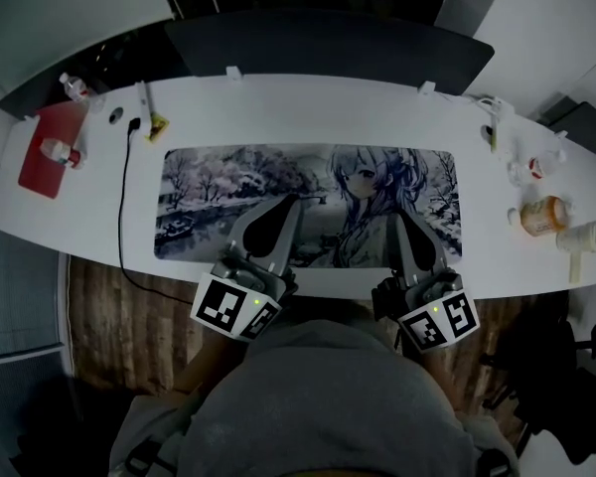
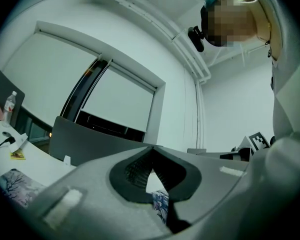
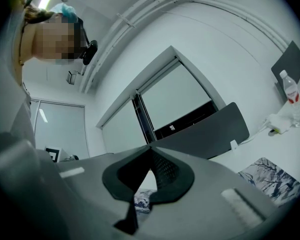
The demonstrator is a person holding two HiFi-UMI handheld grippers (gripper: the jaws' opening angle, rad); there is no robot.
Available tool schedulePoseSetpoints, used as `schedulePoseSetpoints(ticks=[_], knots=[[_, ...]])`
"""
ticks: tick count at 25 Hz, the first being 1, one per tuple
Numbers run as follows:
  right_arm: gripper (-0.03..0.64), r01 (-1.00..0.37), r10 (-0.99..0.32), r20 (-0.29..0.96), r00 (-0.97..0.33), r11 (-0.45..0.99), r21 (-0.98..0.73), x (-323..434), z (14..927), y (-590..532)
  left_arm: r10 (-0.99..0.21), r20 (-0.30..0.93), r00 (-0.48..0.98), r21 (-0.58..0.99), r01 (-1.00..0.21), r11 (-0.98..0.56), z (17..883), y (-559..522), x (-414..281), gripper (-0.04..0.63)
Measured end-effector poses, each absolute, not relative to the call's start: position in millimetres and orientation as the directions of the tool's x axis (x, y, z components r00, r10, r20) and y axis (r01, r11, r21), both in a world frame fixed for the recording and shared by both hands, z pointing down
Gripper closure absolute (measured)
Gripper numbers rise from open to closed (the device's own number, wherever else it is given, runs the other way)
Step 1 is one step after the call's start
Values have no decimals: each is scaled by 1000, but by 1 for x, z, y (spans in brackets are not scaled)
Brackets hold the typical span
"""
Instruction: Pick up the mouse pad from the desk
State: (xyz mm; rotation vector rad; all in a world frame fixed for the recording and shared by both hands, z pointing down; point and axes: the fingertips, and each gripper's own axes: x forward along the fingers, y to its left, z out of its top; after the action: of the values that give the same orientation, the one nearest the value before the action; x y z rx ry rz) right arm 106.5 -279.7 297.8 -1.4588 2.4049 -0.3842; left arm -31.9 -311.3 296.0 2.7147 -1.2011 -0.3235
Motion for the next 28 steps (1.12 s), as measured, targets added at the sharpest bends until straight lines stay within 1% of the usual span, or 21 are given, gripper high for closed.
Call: schedulePoseSetpoints(ticks=[8, 14, 17, 19, 20, 21, 22, 25, 28], knots=[[615, -802, -865, -78, -495, 490, -343, 126, 311, -285, -780, -135, 611, 215, -750, -625, 298, -311, -36, 595], [615, -801, -839, -46, -541, 532, -276, 127, 317, -291, -788, -70, 611, 190, -767, -612, 316, -311, -42, 595], [615, -789, -814, -4, -580, 563, -245, 123, 330, -293, -761, -47, 647, 161, -747, -645, 326, -310, -42, 595], [615, -779, -795, 35, -606, 584, -227, 121, 342, -293, -730, -41, 682, 182, -714, -677, 334, -307, -40, 595], [602, -774, -785, 55, -617, 592, -224, 120, 349, -292, -716, -33, 697, 203, -697, -688, 340, -306, -39, 595], [585, -766, -774, 76, -629, 601, -227, 119, 357, -290, -704, -18, 710, 219, -684, -696, 347, -305, -39, 586], [562, -758, -761, 98, -642, 610, -231, 117, 365, -289, -694, 6, 720, 222, -678, -701, 356, -303, -39, 535], [507, -734, -723, 145, -675, 640, -228, 112, 382, -286, -662, 102, 742, 183, -669, -721, 382, -297, -36, 462], [465, -713, -691, 178, -701, 679, -174, 107, 396, -282, -614, 157, 774, 157, -633, -758, 399, -287, -32, 396]])
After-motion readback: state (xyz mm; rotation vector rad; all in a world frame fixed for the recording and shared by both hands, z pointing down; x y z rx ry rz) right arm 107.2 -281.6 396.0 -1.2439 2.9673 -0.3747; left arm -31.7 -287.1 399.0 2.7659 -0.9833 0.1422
